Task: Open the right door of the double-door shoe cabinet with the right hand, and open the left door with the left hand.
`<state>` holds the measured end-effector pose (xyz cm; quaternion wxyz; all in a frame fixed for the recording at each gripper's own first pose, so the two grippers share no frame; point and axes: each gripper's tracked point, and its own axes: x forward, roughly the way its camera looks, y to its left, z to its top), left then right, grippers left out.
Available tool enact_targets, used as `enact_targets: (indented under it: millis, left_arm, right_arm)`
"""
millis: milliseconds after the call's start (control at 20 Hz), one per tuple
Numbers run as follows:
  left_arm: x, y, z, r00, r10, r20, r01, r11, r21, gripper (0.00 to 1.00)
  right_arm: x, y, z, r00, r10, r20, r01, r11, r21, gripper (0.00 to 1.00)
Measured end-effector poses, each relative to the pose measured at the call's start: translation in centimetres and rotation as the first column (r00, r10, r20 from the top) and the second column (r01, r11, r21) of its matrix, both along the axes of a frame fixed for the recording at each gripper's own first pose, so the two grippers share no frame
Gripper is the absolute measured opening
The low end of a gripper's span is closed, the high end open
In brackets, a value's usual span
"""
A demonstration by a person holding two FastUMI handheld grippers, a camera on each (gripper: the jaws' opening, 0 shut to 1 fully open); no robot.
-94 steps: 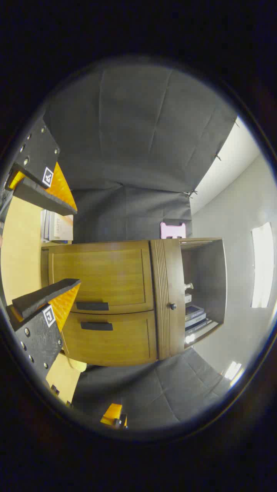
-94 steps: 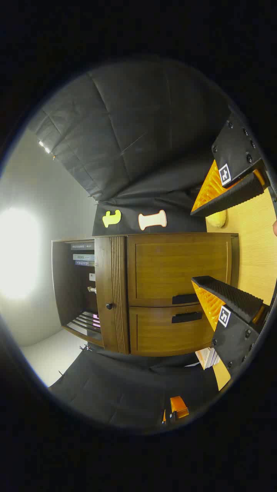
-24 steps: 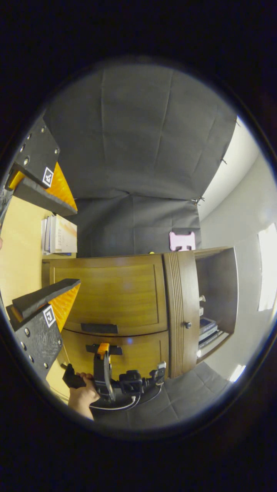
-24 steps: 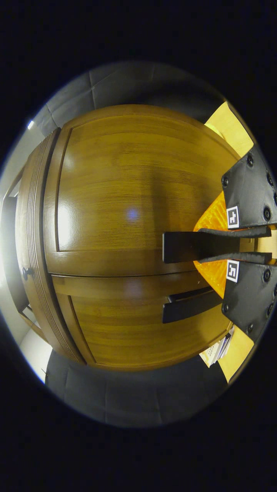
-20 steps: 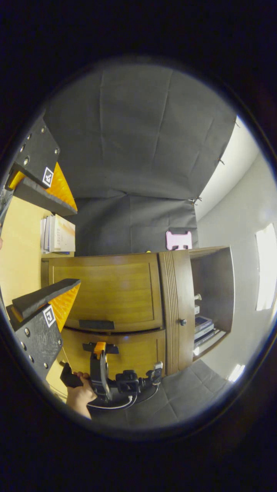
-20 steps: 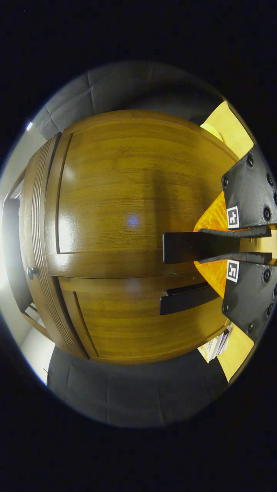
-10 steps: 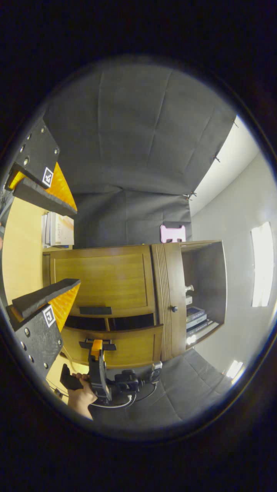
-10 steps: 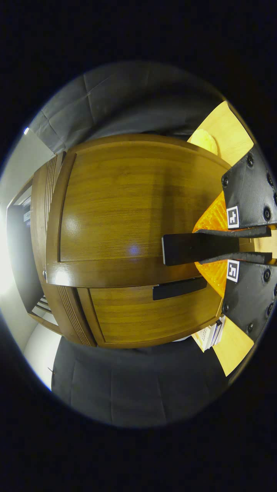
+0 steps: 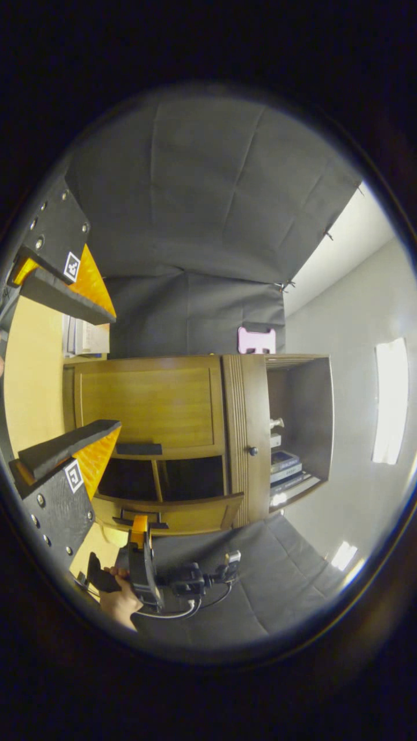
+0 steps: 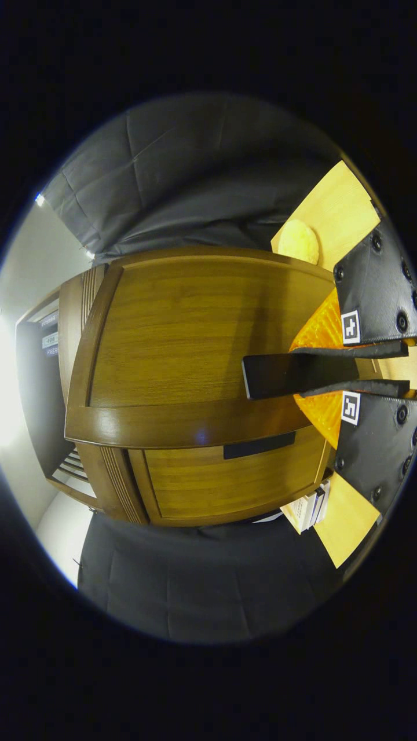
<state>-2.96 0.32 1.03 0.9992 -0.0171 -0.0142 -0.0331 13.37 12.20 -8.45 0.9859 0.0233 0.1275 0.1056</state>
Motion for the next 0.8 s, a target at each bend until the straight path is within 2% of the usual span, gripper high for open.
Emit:
enact_targets:
  millis: [300, 800]
  left_arm:
    - [-0.4, -0.5, 0.4, 0.996, -0.088, 0.014, 0.088, 0.996, -0.010, 0.95]
    - [-0.3, -1.3, 0.9, 0.989, -0.144, 0.017, 0.145, 0.988, -0.044, 0.95]
  right_arm:
    - [-1.6, -2.4, 0.5, 1.000, -0.011, 0.013, 0.011, 1.000, -0.007, 0.12]
    - [-4.7, -8.9, 0.7, 1.000, 0.016, 0.013, -0.016, 0.999, -0.030, 0.15]
